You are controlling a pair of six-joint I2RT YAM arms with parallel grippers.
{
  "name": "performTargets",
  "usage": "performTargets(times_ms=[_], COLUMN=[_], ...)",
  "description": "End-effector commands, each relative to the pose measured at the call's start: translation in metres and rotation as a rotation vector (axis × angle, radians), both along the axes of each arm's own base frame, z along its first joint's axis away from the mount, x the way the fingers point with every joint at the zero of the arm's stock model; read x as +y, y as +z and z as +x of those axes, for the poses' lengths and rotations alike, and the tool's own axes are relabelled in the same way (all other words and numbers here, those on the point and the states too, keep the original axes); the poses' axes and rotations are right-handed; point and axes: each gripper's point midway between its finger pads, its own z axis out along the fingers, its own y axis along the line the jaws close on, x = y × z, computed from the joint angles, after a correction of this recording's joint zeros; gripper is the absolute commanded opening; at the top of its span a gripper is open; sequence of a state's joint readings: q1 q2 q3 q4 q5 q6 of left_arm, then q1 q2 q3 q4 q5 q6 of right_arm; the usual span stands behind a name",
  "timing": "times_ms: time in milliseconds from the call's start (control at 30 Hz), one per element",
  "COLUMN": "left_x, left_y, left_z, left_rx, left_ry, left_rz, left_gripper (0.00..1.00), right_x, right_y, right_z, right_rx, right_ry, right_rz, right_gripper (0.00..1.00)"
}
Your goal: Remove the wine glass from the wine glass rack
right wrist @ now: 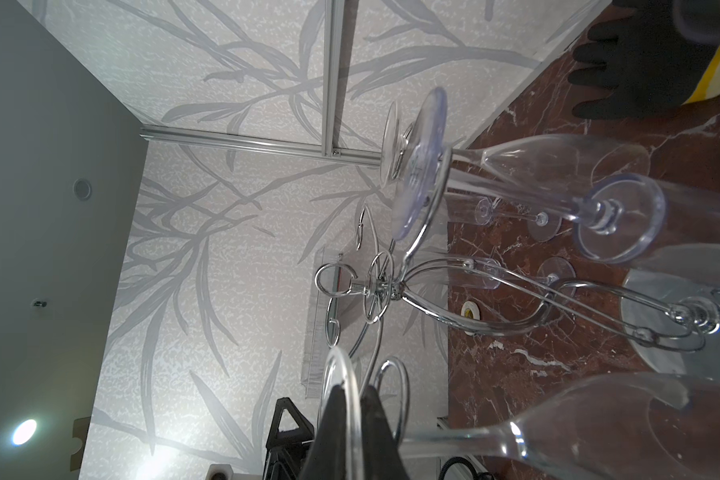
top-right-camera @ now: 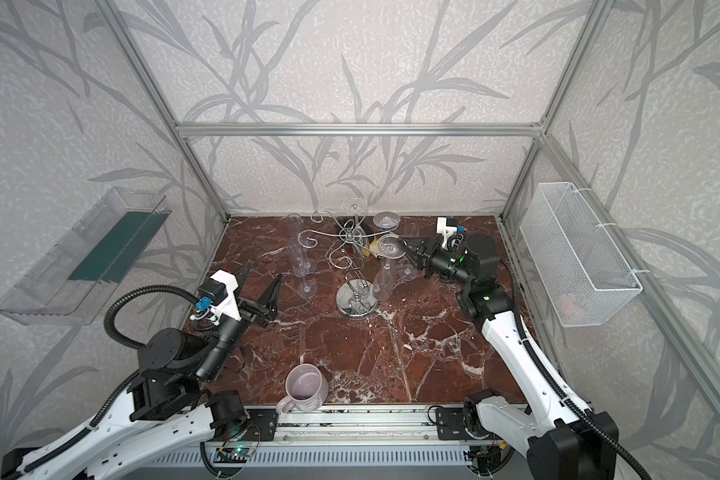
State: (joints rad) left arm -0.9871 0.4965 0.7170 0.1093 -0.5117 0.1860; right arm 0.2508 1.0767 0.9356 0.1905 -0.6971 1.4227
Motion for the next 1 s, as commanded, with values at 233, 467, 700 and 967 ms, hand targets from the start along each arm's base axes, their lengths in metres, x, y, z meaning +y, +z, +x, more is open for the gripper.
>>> performTargets(times_ms=[233, 467, 700, 967], left_x=[0.002, 0.003, 0.007, 0.012], left_y=[-0.001, 0.0, 0.0, 0.0], left_z=[0.0, -0.001, -0.003, -0.006], left_rx=[0.007, 0.004, 0.007, 0.013], left_ry=[0.002, 0.002, 0.001, 0.001], left_rz=[-0.015, -0.02, -0.025, -0.039], left_gripper=[0.72, 0.72, 0.72, 0.72], right_x=[0.014, 0.025, 0.038, 0.039], right_y=[0.041, 0.051, 0.051, 0.042], right_z=[-0.022, -0.017, -0.003, 0.014], right_rx=[-0.05, -0.061, -0.045, -0.003], right_ry=[0.091, 0.12, 0.141, 0.103], right_rz=[0.037, 0.048, 0.066, 0.065], right_gripper=[0.0, 0.0, 0.0, 0.0])
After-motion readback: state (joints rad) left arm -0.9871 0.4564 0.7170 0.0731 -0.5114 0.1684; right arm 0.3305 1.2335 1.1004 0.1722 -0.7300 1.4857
